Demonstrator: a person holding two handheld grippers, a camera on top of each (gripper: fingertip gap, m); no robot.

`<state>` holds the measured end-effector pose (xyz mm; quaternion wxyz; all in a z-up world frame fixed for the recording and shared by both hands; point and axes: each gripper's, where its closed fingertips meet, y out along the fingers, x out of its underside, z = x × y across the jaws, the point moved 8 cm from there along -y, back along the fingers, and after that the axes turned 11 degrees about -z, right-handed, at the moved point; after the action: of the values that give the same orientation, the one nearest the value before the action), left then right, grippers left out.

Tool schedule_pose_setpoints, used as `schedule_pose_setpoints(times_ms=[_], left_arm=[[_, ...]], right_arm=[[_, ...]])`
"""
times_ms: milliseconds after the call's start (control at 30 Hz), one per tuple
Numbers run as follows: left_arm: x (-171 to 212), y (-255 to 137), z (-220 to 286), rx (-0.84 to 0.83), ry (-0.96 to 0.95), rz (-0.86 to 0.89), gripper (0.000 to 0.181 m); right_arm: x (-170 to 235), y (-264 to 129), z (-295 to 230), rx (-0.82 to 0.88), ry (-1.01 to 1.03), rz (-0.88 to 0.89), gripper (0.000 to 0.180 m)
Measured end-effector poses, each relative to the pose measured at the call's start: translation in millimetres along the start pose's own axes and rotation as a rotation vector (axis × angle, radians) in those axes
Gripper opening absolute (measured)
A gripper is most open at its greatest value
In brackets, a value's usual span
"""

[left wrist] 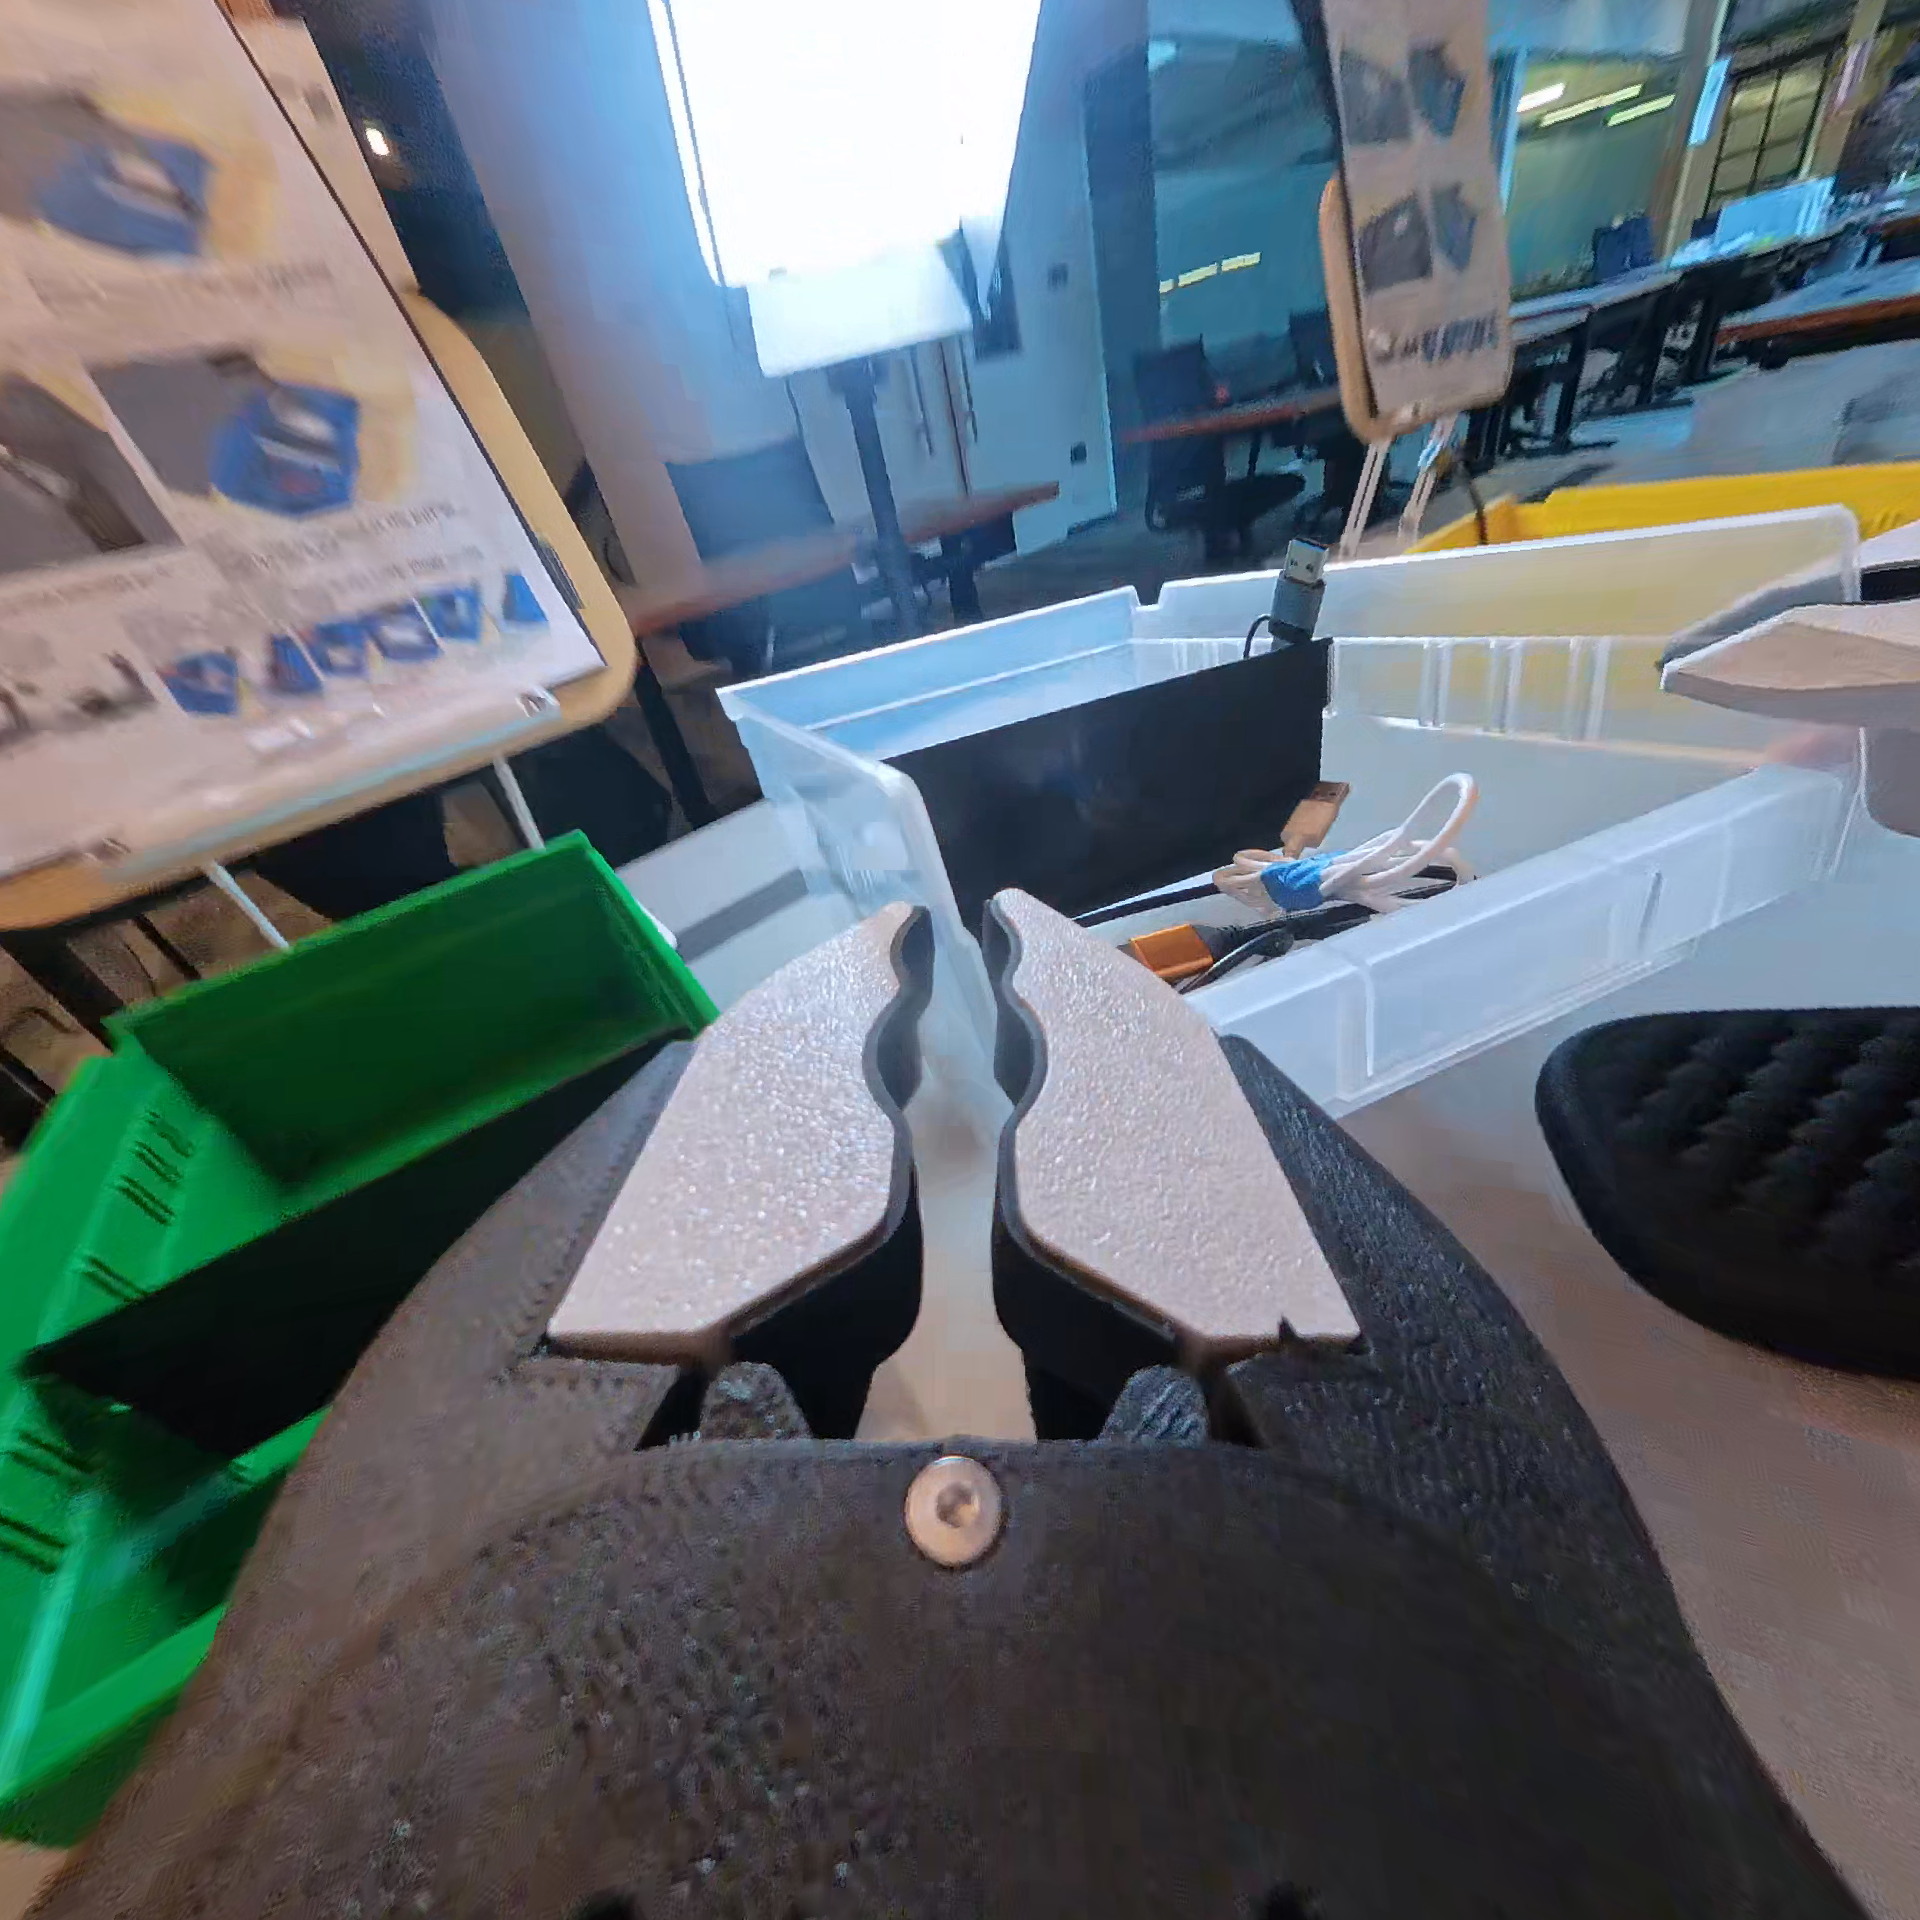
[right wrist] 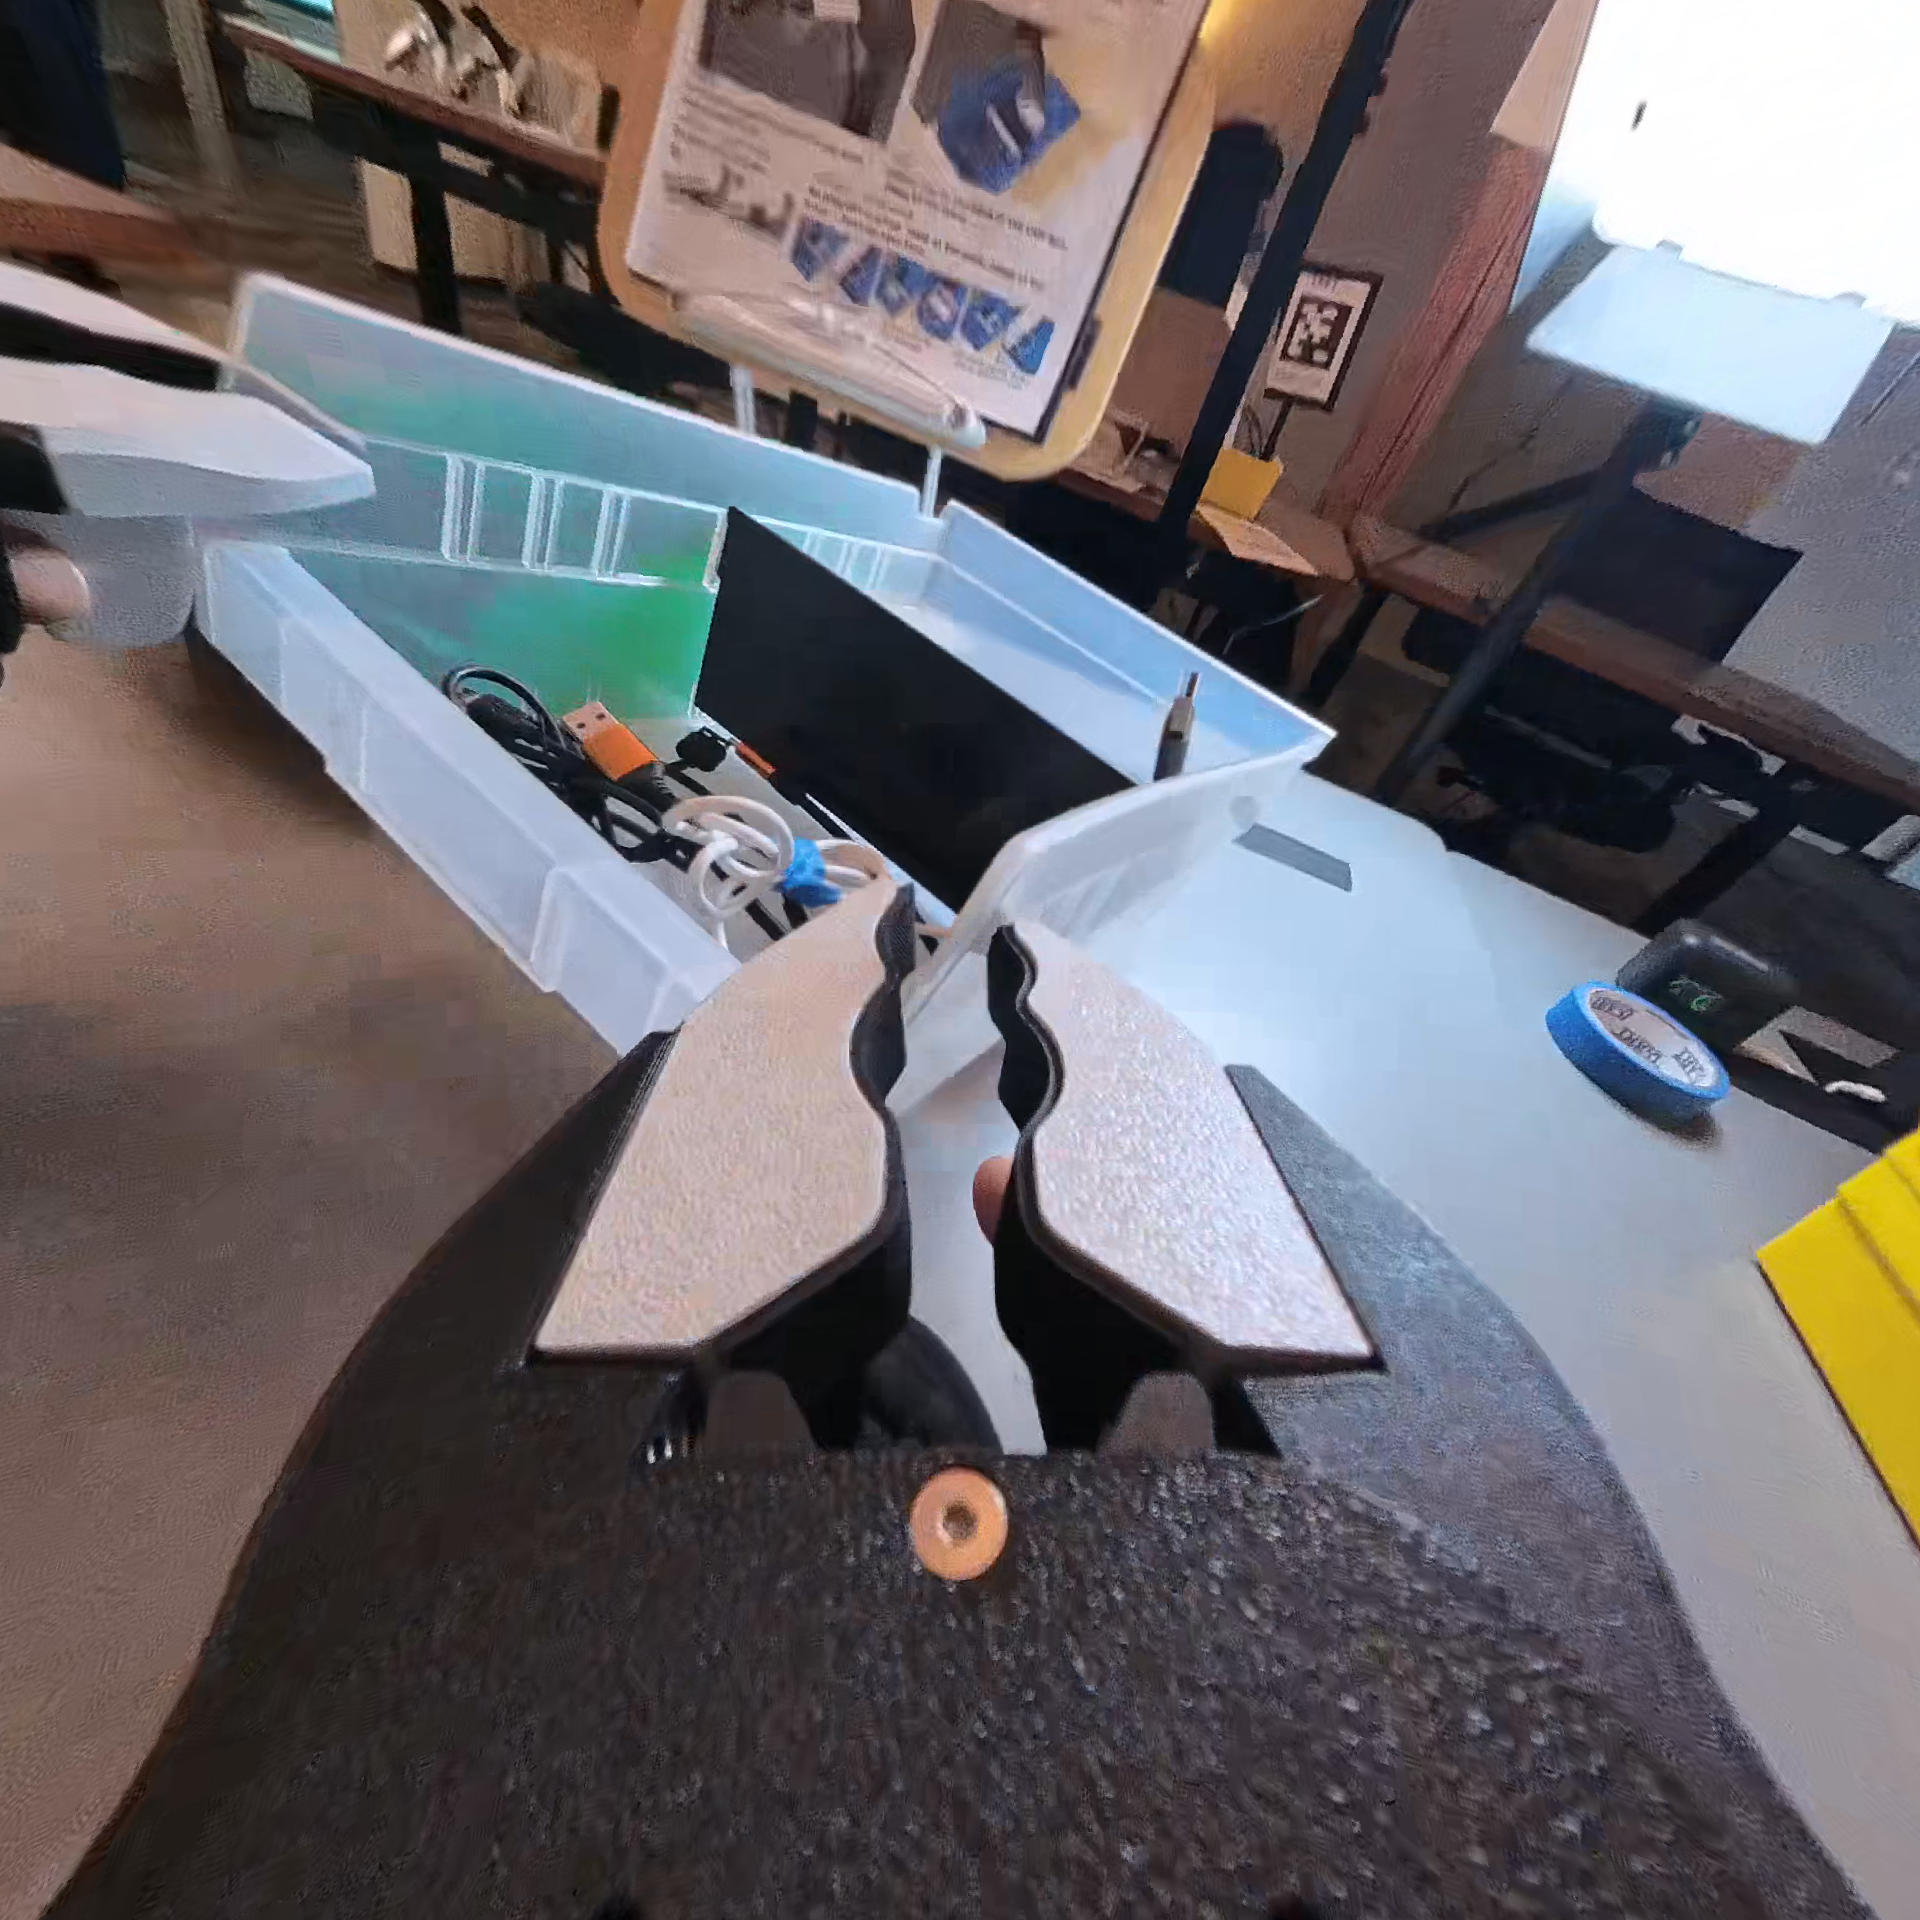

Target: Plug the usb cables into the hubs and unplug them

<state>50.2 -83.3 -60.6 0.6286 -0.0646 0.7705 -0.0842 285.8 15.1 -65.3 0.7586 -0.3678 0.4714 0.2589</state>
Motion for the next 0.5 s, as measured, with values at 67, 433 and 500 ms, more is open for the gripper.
schedule_pose_setpoints(times_ms=[67, 433, 500], left_arm=[[-19, -31, -7, -0.030, 0.029, 0.072, 0.011], [-31, -228, -112, -0.444, 0.164, 0.109, 0.015], [-15, -255, -128, -0.501, 0.178, 0.058, 0.015]], right_arm=[[-24, -17, -11, 0.006, -0.049, 0.077, 0.015], [-161, 43, -149, -0.410, -0.106, 0.393, 0.015], [-167, 67, -185, -0.517, -0.093, 0.388, 0.015]])
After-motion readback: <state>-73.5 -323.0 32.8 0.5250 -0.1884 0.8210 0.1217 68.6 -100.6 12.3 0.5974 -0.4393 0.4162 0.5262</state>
